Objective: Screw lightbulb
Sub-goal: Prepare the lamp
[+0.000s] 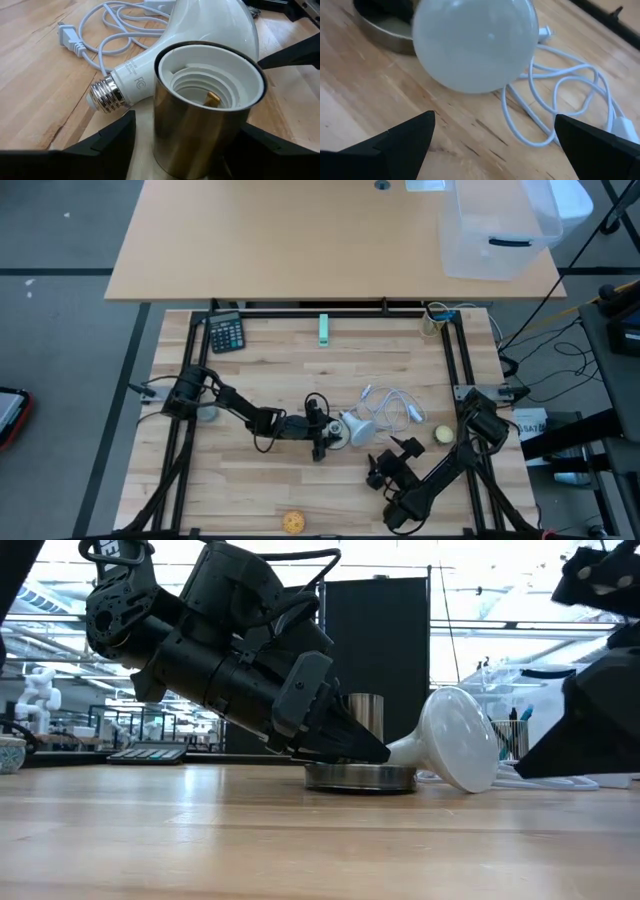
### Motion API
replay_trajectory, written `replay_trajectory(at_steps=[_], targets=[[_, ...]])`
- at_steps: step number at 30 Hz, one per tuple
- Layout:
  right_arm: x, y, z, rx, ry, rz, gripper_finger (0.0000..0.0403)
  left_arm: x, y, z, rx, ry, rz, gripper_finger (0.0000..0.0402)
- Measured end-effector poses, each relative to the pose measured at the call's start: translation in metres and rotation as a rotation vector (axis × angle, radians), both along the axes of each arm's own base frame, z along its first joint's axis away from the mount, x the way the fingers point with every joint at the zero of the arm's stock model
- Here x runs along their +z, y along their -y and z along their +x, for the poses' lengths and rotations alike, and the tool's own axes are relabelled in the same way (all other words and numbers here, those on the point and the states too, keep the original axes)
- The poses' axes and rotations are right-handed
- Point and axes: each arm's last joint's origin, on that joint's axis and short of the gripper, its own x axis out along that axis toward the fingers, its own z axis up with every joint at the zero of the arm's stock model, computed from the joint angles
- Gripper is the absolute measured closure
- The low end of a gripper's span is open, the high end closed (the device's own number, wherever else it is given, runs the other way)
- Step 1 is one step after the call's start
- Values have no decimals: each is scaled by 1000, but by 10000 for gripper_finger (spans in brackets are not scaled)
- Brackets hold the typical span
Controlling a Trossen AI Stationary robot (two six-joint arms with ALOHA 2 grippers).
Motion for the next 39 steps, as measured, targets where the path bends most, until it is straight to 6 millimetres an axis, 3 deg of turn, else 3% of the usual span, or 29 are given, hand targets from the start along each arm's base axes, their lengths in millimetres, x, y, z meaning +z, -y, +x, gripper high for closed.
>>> replay_trajectory(at_steps=[21, 26, 39], targets=[[11, -11, 12, 66, -56, 35, 3, 0, 0, 0, 7, 1, -15, 134], [12, -6, 13, 140, -205, -21, 3, 0, 0, 0, 6, 5, -16, 134], [9, 6, 26, 73, -235, 51, 3, 1, -1, 0, 9, 7, -16, 134]])
